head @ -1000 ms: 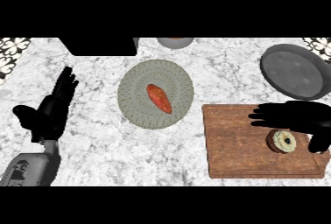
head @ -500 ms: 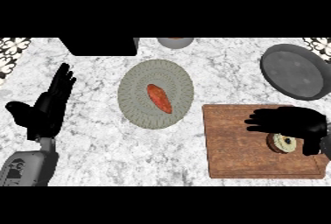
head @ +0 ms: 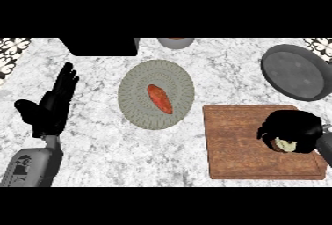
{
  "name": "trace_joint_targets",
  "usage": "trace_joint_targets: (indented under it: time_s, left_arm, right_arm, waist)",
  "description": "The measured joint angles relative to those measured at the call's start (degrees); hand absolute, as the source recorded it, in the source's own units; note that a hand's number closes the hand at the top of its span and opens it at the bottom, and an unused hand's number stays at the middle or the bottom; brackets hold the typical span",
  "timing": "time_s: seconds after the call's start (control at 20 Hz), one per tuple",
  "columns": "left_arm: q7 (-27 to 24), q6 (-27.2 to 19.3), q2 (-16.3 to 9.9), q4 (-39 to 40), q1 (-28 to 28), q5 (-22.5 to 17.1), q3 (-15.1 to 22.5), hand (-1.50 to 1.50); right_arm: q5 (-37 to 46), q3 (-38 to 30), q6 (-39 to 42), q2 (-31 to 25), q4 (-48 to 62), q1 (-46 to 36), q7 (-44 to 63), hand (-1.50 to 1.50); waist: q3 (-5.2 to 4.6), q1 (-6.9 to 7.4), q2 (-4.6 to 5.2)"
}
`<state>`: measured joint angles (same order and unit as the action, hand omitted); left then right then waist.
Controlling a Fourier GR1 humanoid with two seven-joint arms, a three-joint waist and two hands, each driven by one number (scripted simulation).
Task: Pick the cupcake from the cutting board and place it in the pan
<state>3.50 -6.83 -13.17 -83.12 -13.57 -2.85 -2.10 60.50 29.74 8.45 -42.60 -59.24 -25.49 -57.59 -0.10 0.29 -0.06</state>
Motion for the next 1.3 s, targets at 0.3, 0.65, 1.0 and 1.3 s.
trace_joint_targets:
  time_s: [0.3, 0.65, 1.0, 1.3]
  left_arm:
    - [0.7, 0.3, -0.6, -0.3, 0.9, -0.4, -1.4, 0.0]
    - [0.4, 0.0, -0.6, -0.6, 2.2, -0.6, -2.2, 0.0]
    - [1.0, 0.9, -1.3, -2.3, 3.7, -1.4, -2.9, 0.0]
    - [0.8, 0.7, -0.6, -1.9, 2.5, -0.5, -2.2, 0.0]
  right_arm:
    - [-2.1, -3.8, 4.9, 3.3, -4.6, 4.8, 11.0, 1.5]
    - [-6.4, -10.5, 7.9, 8.9, -17.0, 14.8, 31.6, 1.5]
    - [-14.7, -20.5, 3.8, 12.0, -36.4, 21.9, 39.5, 1.5]
    - [-22.8, -30.1, 6.1, 13.3, -49.5, 25.3, 46.5, 1.5]
  waist:
    - [-0.37, -1.4, -0.71]
    - [-0.54, -3.16, -1.16]
    - [-0.08, -3.22, -0.91]
    - [0.03, -2.02, -0.38]
